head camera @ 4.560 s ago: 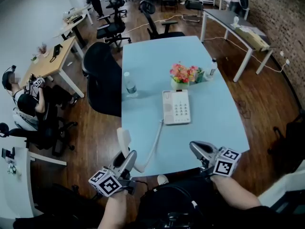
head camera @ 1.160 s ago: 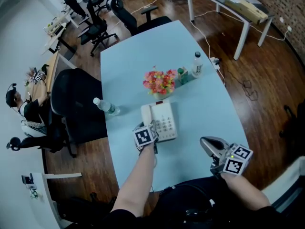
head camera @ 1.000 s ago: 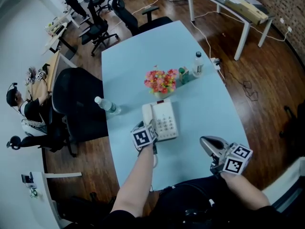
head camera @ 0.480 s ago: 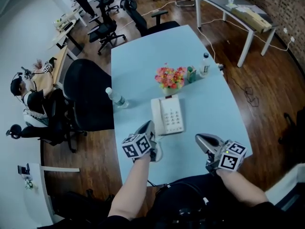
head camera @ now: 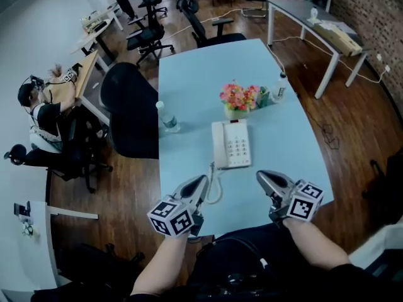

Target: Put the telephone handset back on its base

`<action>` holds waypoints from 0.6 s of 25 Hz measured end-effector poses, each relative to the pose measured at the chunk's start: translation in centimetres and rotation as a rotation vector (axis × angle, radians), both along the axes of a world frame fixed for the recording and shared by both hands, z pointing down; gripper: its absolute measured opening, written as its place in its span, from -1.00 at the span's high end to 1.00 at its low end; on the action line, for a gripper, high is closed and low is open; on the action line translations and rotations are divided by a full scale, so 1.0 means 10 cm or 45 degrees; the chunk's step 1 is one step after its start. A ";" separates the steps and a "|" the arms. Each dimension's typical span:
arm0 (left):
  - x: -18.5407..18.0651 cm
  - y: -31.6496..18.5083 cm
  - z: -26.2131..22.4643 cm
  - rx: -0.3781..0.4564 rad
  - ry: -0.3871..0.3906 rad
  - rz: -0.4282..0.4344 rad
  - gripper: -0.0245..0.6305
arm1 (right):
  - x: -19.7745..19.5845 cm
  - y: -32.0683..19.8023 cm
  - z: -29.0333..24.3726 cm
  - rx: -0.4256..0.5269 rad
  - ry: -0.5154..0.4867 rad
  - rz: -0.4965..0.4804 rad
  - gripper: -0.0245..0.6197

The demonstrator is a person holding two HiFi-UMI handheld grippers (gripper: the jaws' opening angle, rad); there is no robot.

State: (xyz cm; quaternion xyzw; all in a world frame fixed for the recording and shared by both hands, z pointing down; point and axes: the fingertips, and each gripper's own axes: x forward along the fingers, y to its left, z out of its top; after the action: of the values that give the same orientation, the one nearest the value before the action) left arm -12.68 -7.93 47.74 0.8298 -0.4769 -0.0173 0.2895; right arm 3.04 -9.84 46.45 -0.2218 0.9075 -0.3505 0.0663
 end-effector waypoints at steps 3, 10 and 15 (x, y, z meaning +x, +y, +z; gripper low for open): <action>-0.05 0.27 -0.13 0.032 0.032 0.025 0.93 | -0.07 0.15 -0.04 0.024 0.038 -0.004 0.88; -0.54 0.63 -0.14 0.029 0.111 -0.103 0.93 | -0.19 0.52 -0.06 0.067 0.094 0.001 0.88; -0.65 0.75 -0.09 0.027 0.138 -0.139 0.93 | -0.18 0.74 0.06 0.039 0.104 0.010 0.88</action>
State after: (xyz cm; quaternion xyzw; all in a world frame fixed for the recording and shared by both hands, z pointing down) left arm -19.15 -0.47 46.84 0.8033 -0.5050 -0.0829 0.3048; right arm 1.26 -2.45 47.00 -0.2383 0.9139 -0.3269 0.0341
